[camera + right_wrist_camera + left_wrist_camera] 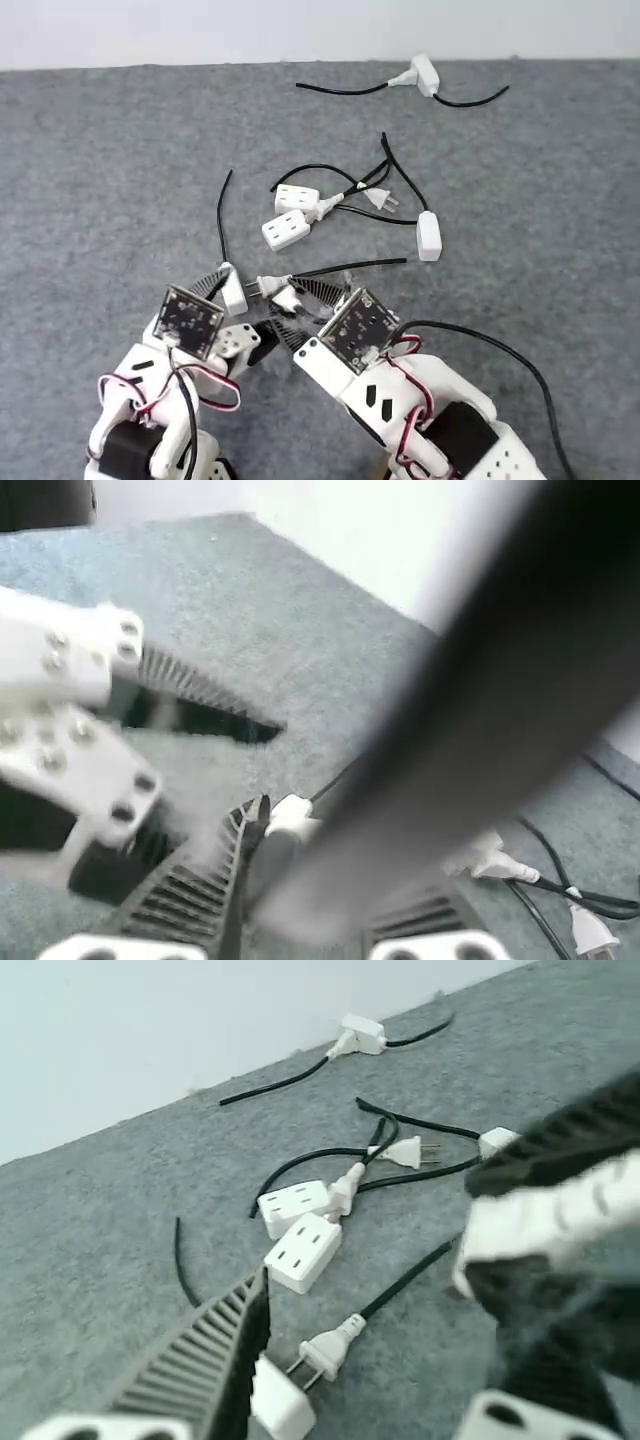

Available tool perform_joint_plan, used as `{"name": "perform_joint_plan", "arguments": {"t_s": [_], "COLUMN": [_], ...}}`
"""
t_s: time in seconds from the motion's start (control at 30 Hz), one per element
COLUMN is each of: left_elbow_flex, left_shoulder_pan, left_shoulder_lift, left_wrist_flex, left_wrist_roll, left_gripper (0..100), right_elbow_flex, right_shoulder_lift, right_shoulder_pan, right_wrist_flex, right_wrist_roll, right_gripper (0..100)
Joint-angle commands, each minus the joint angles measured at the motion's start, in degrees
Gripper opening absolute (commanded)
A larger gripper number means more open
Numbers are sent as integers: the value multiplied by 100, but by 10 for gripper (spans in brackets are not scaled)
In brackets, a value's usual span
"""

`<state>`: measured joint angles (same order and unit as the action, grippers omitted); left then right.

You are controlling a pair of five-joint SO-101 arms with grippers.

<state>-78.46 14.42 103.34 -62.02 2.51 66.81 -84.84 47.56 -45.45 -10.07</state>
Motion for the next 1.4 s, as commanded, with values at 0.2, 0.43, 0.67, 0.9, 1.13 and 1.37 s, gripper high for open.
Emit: {"name": "perform_joint_plan", "arguments": {"t_s": [0.2, 0.43, 0.67, 0.9, 1.13, 1.37], "left_elbow_flex": [312, 312, 295, 145, 224, 418], "left_shoulder_pan": [-721, -721, -695, -202, 0, -818], "left_shoulder_lift": [114, 114, 114, 114, 114, 114], "left_wrist_flex": [185, 185, 176, 132, 18, 123], "left_wrist_roll": [9, 9, 9, 18, 35, 9], "left_gripper": [349, 349, 349, 349, 349, 349], "right_elbow_flex": [-44, -44, -44, -53, -44, -44], "right_shoulder_lift": [-57, -57, -57, -57, -57, -57], "right_shoulder_pan": [66, 66, 57, 22, 40, 66], "right_wrist_flex": [-66, -66, -66, -13, -31, -66], "right_wrist_roll": [-53, -53, -53, -97, -97, -79], "right_gripper": [8, 8, 8, 8, 8, 8]}}
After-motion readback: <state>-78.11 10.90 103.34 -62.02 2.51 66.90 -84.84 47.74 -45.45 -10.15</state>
